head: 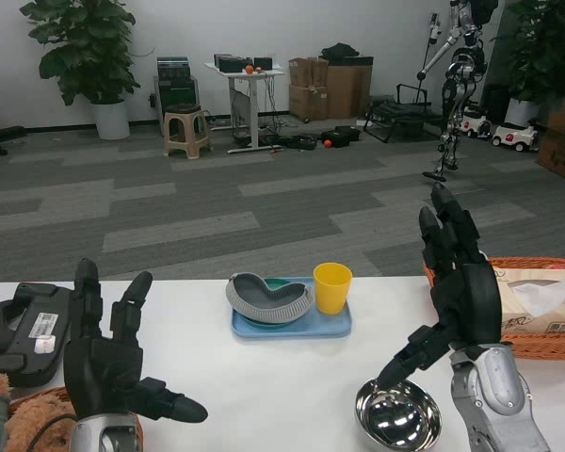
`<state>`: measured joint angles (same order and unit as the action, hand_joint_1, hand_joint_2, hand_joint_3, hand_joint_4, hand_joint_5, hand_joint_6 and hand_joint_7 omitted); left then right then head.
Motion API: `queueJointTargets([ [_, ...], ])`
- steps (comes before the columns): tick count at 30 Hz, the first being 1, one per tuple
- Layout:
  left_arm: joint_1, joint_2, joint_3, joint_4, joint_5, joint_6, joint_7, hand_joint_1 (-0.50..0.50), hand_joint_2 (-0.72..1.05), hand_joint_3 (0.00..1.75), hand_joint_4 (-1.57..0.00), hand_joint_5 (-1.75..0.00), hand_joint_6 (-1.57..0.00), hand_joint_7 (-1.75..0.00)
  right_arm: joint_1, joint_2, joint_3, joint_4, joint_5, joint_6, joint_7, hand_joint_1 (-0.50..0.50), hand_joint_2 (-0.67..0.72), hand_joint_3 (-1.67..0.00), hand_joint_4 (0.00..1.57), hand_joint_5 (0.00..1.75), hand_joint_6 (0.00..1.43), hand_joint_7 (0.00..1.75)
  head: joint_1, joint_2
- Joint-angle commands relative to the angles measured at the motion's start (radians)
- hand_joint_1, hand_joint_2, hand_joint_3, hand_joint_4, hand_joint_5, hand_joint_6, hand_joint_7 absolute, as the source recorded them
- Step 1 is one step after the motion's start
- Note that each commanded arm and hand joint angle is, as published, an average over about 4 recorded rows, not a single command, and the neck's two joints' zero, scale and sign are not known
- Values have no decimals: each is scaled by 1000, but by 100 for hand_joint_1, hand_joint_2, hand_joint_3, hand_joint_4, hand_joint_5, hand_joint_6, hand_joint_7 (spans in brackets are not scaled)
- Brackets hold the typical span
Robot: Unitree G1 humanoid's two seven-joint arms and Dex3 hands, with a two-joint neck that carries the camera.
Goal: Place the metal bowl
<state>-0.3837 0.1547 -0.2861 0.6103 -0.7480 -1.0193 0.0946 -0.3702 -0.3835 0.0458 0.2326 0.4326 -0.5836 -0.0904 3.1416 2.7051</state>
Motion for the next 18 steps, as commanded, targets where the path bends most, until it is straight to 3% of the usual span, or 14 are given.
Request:
queueJointTargets([
  [1,-3,8,5,-9,4,-7,-3,-50,-66,0,-22,-74,0,-7,14,-8,-1,-4,6,-24,-6,-42,72,0,0,0,0,7,6,18],
  [6,-13,11,6,-11,6,-7,-3,-50,-72,0,-22,-72,0,-7,14,-8,6,6,8,-31,-8,-42,72,0,0,0,0,7,8,36],
  [18,-11,11,7,-11,5,-7,-3,-50,-68,7,-22,-72,0,-7,8,-5,19,19,14,-53,-22,-38,72,0,0,0,0,7,21,44],
])
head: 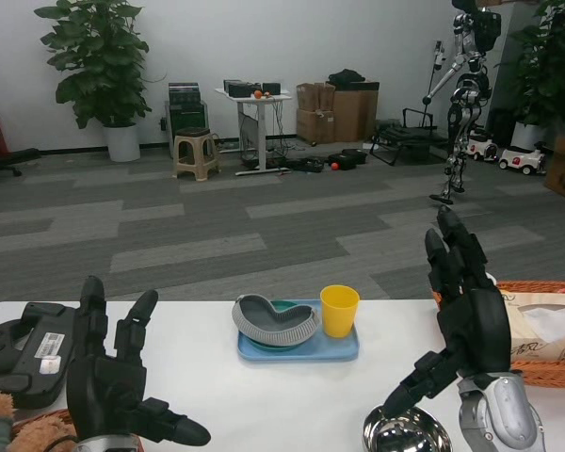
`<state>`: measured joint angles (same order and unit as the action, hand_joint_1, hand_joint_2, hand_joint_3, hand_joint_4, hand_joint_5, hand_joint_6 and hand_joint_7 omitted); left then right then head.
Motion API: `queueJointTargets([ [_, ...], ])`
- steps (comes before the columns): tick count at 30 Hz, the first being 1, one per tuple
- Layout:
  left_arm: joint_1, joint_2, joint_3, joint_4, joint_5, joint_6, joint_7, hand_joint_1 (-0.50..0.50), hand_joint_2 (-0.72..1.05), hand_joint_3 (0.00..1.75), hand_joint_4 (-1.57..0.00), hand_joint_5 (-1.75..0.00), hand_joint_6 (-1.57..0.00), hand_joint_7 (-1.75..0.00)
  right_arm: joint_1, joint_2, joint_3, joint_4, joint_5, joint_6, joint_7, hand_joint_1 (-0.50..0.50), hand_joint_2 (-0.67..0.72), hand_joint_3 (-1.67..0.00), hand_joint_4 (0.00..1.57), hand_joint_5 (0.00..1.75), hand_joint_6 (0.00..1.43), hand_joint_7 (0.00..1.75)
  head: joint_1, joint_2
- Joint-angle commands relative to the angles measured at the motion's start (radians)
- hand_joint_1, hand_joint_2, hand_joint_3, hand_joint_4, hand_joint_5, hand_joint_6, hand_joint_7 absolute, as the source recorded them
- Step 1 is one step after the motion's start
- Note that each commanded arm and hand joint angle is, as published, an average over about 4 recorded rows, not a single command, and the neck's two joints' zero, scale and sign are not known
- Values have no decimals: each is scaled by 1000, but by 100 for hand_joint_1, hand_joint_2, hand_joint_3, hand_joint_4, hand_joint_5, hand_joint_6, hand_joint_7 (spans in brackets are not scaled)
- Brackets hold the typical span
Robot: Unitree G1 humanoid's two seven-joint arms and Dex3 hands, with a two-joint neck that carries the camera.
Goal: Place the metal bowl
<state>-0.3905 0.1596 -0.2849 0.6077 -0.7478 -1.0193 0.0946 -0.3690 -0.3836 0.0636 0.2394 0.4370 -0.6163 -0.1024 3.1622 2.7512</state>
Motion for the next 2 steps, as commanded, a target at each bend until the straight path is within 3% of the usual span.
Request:
queueJointTargets([
  [1,-3,6,6,-8,5,-7,-3,-50,-68,4,-22,-72,0,-7,7,-4,2,13,9,-20,-10,-38,72,0,0,0,0,7,1,-3],
  [2,-3,6,7,-8,4,-7,-3,-50,-67,6,-22,-72,0,-7,7,-3,3,13,9,-20,-11,-38,72,0,0,0,0,7,1,-4],
])
